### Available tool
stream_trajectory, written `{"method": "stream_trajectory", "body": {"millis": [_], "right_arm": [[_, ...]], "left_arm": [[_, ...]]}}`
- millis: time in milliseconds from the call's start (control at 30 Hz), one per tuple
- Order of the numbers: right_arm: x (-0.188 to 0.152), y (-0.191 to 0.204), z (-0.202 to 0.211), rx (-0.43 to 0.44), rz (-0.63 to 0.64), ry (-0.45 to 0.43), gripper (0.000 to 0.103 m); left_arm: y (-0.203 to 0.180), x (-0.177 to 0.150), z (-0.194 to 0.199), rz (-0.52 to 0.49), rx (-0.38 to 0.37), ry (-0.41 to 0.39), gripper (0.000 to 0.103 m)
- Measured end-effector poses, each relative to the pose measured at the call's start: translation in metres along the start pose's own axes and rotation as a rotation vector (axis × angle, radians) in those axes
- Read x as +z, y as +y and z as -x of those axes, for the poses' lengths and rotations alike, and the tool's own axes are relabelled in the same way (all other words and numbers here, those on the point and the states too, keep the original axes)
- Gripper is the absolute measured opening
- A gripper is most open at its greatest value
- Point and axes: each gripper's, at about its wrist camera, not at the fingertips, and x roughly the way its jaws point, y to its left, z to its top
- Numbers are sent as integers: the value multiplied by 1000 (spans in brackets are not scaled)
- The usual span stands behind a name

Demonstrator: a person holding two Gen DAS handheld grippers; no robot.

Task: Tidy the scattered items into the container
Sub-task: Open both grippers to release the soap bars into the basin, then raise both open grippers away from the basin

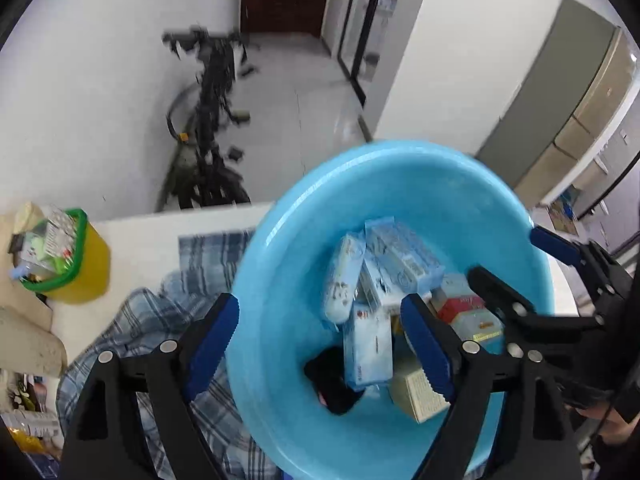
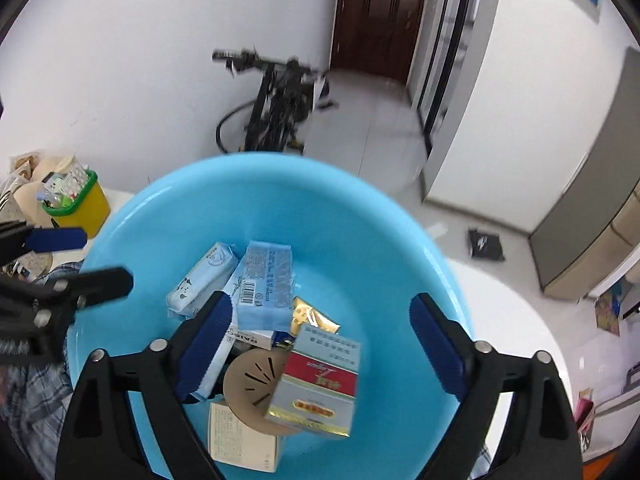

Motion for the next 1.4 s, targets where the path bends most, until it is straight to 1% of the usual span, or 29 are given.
{"method": "stream_trajectory", "body": {"millis": [33, 167, 333, 400, 467, 567, 733, 833, 933, 1000, 1067, 1133, 1200, 1267, 1400], "right_arm": [[-3, -1, 6, -1, -3, -19, 94], [-14, -9, 28, 12, -35, -68, 96], [-25, -19, 50, -32, -52, -112, 96], [-29, -23, 59, -43, -58, -131, 96], [-35, -25, 72, -36, -66, -163, 96], [-43, -24, 89, -30, -67, -196, 96], [-59, -21, 121, -13, -58, -240, 96], [-69, -19, 141, -9, -54, -257, 96], [-83, -20, 157, 14, -71, -256, 96], [-92, -19, 167, 6, -88, -262, 96], [-103, -19, 179, -15, -98, -278, 96], [-112, -18, 189, -11, -92, -287, 96], [-122, -18, 199, -9, -94, -295, 96], [-131, -18, 207, 6, -95, -292, 96], [-148, -19, 219, 40, -108, -290, 96]], "left_arm": [[-2, -4, 6, -5, 13, -47, 85], [-8, -16, 23, -16, 28, -143, 85], [-22, -29, 42, -59, 40, -213, 85], [-27, -33, 50, -70, 65, -249, 85], [-35, -39, 64, -95, 99, -292, 85], [-43, -50, 85, -121, 123, -351, 85], [-50, -71, 113, -122, 135, -404, 85], [-53, -84, 125, -117, 129, -412, 85], [-56, -98, 135, -112, 114, -406, 85], [-59, -108, 143, -114, 107, -421, 85], [-61, -122, 154, -119, 91, -468, 85], [-62, -135, 163, -134, 87, -489, 85], [-61, -150, 174, -127, 79, -502, 85], [-59, -162, 185, -128, 68, -510, 85], [-56, -190, 205, -129, 74, -545, 85]]}}
